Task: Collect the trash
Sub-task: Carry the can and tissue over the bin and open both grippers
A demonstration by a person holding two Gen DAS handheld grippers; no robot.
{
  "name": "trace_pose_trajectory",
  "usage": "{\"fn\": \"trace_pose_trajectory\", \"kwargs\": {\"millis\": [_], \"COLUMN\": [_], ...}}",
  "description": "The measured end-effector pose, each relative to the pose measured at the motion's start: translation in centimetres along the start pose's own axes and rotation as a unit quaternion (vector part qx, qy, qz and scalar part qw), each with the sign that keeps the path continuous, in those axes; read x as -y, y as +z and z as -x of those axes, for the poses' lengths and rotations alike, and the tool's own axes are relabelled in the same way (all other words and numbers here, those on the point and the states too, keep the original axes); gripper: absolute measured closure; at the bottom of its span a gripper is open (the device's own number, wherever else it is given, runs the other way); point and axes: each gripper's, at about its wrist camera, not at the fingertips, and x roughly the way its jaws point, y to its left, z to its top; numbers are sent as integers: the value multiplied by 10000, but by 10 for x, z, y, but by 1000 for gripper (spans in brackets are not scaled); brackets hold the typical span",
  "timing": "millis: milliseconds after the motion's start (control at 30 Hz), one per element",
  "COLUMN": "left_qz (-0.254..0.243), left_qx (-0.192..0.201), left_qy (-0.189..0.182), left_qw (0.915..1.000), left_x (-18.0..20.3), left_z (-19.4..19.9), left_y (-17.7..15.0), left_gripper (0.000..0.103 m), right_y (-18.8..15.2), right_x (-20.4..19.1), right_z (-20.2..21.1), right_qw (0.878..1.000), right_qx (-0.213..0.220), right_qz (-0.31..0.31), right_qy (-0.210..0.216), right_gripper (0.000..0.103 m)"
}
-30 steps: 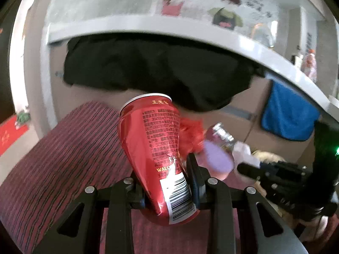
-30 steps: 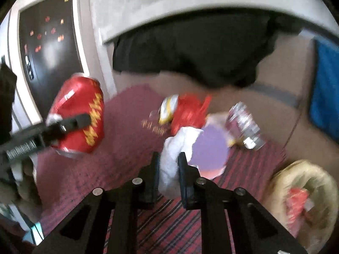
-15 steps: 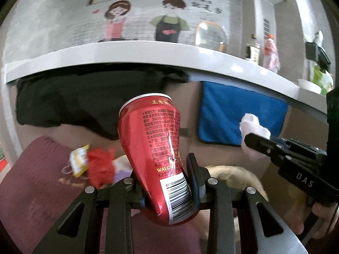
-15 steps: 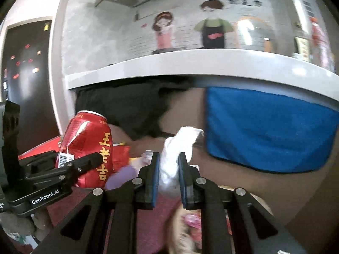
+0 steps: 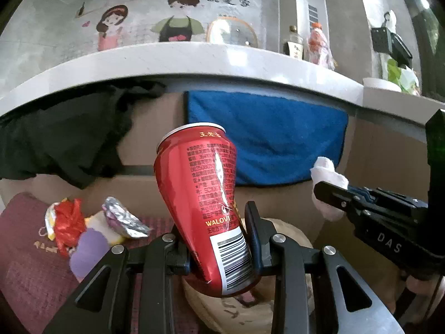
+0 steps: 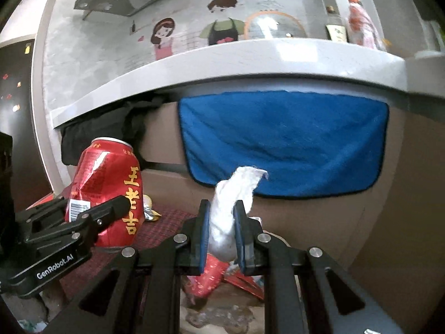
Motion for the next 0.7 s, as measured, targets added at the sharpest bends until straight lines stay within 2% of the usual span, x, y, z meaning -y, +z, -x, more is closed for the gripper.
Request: {"fn": "trace_pose_trajectory", "kwargs": {"millis": [300,500,700], "left_qz": [84,60,179], "left_qx": [-318,-386,-647], "left_qy": [-238,-231,-307], "left_qw": [9992,9990,9973], "left_x": [8,10,1], "left_z": [-20,-30,-49], "left_y": [-14,-19,-24], "left_gripper": [71,71,71], "right_y": [-18,-25,-31], "right_x": [25,30,30], "right_z": [-1,-12,-27], "right_qw": [9996,9992,9987], "right_qx": [-103,-194,-328], "right_qz": [-275,-354,-378], "right_qy": [-8,42,95], "right_gripper": [88,88,88]}}
